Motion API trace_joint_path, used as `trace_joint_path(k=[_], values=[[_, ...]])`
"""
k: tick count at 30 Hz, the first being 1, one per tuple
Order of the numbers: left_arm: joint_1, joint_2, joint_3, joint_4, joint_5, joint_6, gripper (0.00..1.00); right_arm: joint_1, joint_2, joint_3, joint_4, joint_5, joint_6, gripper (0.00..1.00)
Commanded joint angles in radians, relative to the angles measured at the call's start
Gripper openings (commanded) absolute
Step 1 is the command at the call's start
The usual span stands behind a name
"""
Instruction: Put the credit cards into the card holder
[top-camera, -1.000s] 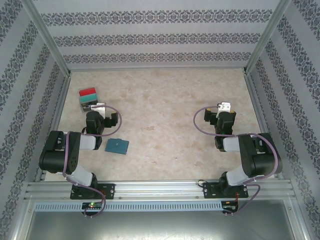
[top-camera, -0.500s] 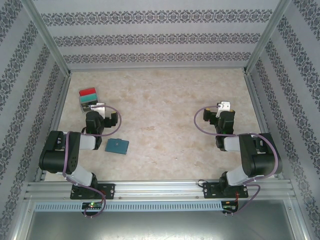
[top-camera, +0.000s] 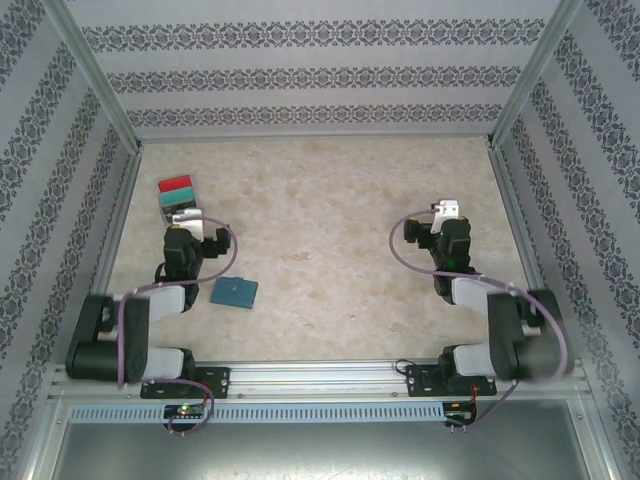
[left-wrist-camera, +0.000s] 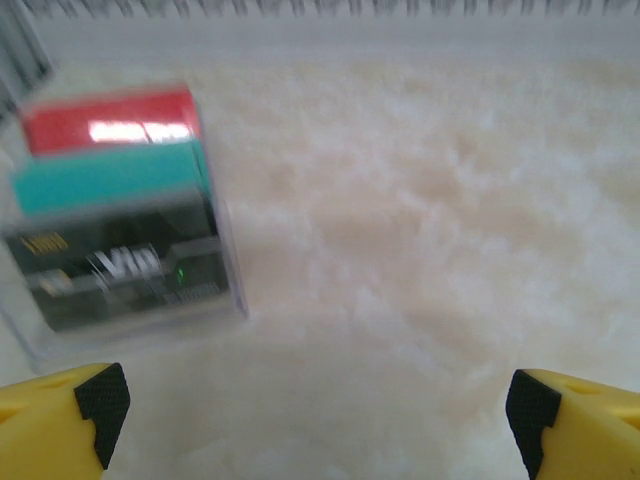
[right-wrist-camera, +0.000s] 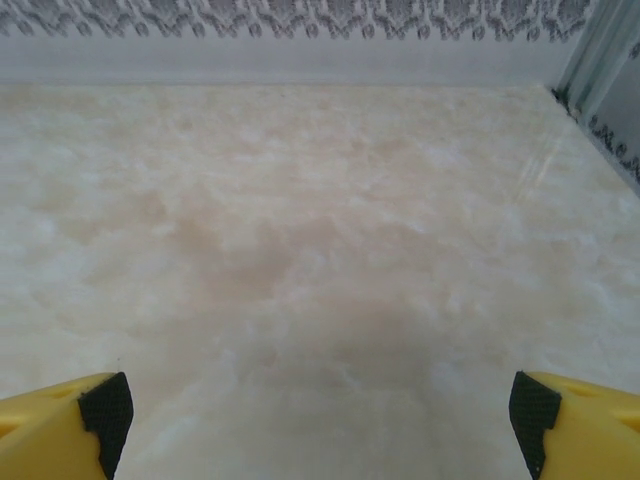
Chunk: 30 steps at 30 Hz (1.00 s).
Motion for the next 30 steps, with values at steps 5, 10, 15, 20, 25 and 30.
trace_joint_path(k=[5,10,15,20,25,30], values=[[0.013,-0.346,0.226,-0.586,-0.005,-0.305,0.99,-0.002,-0.198,0.167,-0.357,-0.358,0.44,0.98],[0.013,-0.357,0.346,-0.922,0.241,-0.512,0.99,0.112,-0.076,0.342,-0.505,-0.597,0.543,0.98],[-0.008,-0.254,0.407,-1.216,0.444,-0.634,1.0,0.322,0.092,0.611,-0.91,-0.3,0.472,0.98],[-0.071,-0.267,0.303,-1.256,0.441,-0.744,1.0,0.376,0.216,0.691,-0.901,-0.336,0.514,0.98],[-0.085,-0.306,0.258,-1.289,0.385,-0.762,0.99,0.401,0.256,0.69,-0.815,-0.388,0.578,0.97],[-0.092,-0.256,0.215,-1.109,0.502,-0.767,0.98,0.42,0.306,0.743,-0.854,-0.414,0.571,0.97]])
